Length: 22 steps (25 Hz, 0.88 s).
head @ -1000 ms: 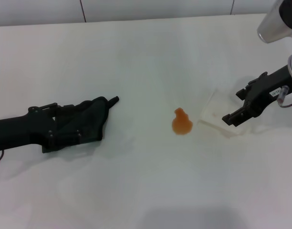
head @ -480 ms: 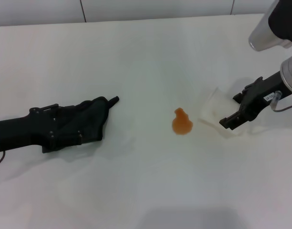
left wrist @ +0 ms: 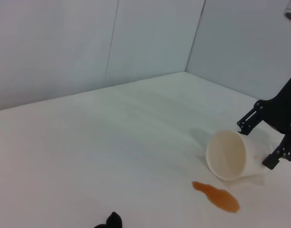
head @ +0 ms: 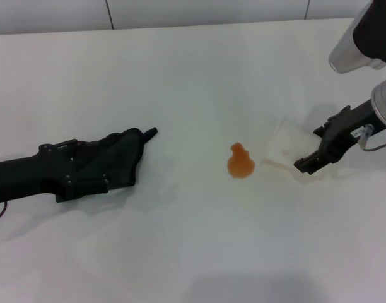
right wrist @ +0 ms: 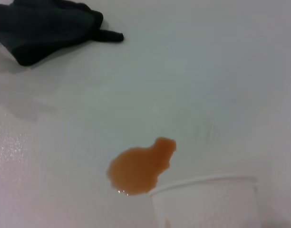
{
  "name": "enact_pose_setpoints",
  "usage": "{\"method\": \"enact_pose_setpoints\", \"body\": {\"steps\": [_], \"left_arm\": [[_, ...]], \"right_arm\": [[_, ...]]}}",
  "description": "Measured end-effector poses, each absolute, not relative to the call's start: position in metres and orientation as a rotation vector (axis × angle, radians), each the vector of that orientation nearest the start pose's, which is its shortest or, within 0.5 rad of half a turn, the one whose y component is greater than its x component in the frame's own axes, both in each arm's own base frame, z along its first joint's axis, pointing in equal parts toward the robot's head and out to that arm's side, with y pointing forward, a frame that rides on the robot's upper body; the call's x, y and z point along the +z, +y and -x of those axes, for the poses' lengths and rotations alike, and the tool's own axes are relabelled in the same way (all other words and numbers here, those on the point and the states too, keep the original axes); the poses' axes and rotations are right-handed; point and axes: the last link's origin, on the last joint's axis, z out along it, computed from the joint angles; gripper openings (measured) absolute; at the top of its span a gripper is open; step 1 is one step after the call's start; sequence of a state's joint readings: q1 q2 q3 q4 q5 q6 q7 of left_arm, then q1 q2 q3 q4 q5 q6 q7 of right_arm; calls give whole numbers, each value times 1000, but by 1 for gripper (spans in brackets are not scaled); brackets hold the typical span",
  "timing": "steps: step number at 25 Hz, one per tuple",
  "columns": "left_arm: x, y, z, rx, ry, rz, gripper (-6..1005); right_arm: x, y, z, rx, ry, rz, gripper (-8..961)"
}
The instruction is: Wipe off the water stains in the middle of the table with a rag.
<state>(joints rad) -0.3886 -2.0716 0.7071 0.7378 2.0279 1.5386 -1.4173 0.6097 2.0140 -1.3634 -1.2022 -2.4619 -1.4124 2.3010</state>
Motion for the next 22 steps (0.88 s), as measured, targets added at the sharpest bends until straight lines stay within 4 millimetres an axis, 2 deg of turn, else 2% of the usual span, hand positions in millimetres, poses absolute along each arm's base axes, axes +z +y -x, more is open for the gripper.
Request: {"method": "enact_pose_setpoints", "body": {"steps": [22], "left_arm": [[11, 297, 307, -573, -771, 2653, 856]], "right_arm": [[-7, 370, -200, -444, 659, 2705, 857]]}}
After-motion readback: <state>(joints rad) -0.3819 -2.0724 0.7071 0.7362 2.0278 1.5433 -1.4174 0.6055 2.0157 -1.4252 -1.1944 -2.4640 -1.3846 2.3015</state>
